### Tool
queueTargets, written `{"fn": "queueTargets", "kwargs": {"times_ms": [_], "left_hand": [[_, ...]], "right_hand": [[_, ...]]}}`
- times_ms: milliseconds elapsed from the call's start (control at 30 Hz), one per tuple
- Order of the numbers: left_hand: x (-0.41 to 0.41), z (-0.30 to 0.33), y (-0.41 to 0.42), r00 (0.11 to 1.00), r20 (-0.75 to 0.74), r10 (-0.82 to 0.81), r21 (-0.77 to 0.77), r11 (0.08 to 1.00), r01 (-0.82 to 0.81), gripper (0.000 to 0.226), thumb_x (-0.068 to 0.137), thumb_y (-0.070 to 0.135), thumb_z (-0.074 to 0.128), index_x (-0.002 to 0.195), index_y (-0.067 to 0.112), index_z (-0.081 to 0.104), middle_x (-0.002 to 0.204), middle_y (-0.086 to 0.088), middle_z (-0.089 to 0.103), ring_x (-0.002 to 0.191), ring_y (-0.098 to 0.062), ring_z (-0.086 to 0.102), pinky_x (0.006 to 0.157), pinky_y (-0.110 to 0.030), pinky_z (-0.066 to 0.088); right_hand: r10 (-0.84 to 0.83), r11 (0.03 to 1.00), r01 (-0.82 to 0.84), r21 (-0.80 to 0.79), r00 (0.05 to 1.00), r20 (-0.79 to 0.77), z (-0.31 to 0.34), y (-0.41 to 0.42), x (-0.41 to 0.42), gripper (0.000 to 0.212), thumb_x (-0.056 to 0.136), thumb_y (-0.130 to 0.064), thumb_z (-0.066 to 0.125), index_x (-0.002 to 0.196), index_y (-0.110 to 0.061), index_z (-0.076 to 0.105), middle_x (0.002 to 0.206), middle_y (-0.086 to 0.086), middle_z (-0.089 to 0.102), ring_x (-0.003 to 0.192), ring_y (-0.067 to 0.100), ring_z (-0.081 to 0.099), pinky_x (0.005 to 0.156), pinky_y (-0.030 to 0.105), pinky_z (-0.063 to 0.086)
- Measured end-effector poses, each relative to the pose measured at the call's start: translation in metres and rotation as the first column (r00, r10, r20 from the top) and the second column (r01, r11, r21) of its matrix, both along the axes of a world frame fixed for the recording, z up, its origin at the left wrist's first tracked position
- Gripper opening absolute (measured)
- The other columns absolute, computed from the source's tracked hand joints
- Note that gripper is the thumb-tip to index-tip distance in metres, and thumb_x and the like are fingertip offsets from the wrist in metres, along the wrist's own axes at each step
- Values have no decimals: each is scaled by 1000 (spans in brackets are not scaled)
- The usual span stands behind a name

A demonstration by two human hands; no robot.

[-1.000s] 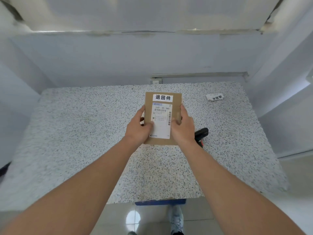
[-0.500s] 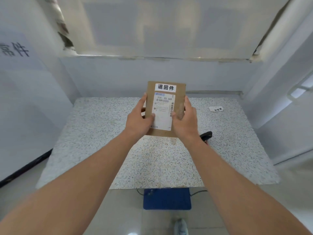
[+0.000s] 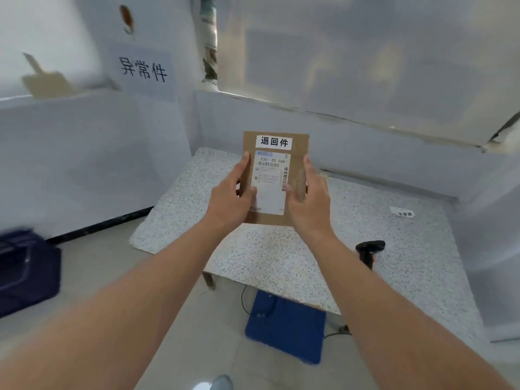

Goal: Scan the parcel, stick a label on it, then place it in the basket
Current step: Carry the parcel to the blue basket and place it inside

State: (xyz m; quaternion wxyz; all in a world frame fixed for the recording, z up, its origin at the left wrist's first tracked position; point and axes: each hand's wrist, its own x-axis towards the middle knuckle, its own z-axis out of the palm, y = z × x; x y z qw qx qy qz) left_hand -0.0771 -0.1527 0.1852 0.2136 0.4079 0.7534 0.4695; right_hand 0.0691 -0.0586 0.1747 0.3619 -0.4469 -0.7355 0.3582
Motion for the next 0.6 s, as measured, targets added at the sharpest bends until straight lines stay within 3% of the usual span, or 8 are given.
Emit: {"fn": "queueTargets", "kwargs": {"times_ms": [67, 267, 467, 600], "left_hand": [[-2, 2, -26, 999, 2, 49, 11, 999, -49, 71, 105, 20, 56, 160, 51, 22, 151, 7, 54, 121, -11, 52, 106, -41, 54], [-27, 3, -103, 973, -51, 223, 40, 974, -221, 72, 103, 18, 58, 160, 47, 25, 154, 6, 54, 134, -15, 53, 114, -41, 47], [-74, 7, -182, 908, -198, 368, 39, 929, -368, 68, 100, 13, 61, 160, 30, 34, 144, -4, 52, 119, -5, 44, 109, -20, 34], [-116, 2, -246, 870, -229, 437, 24, 896, -443, 68, 100, 14, 62, 160, 26, 35, 158, -6, 39, 143, -19, 40, 117, -25, 29]], "right_hand": [[51, 999, -51, 19, 999, 2, 0, -18, -7, 74, 105, -16, 62, 165, -34, 23, 137, 4, 49, 113, 4, 42, 75, -7, 31], [234, 972, -234, 30, 972, -27, 10, -78, -49, 71, 105, -13, 60, 166, -29, 27, 136, 6, 48, 108, 4, 44, 76, -13, 29], [396, 918, -396, 31, 918, -24, 12, -145, -112, 68, 105, -14, 61, 165, -23, 30, 137, 5, 46, 103, -12, 44, 80, -12, 28], [499, 866, -498, 52, 867, -4, 9, -200, -167, 66, 104, -12, 61, 164, -20, 33, 147, 10, 44, 121, 4, 41, 81, -13, 28]]}}
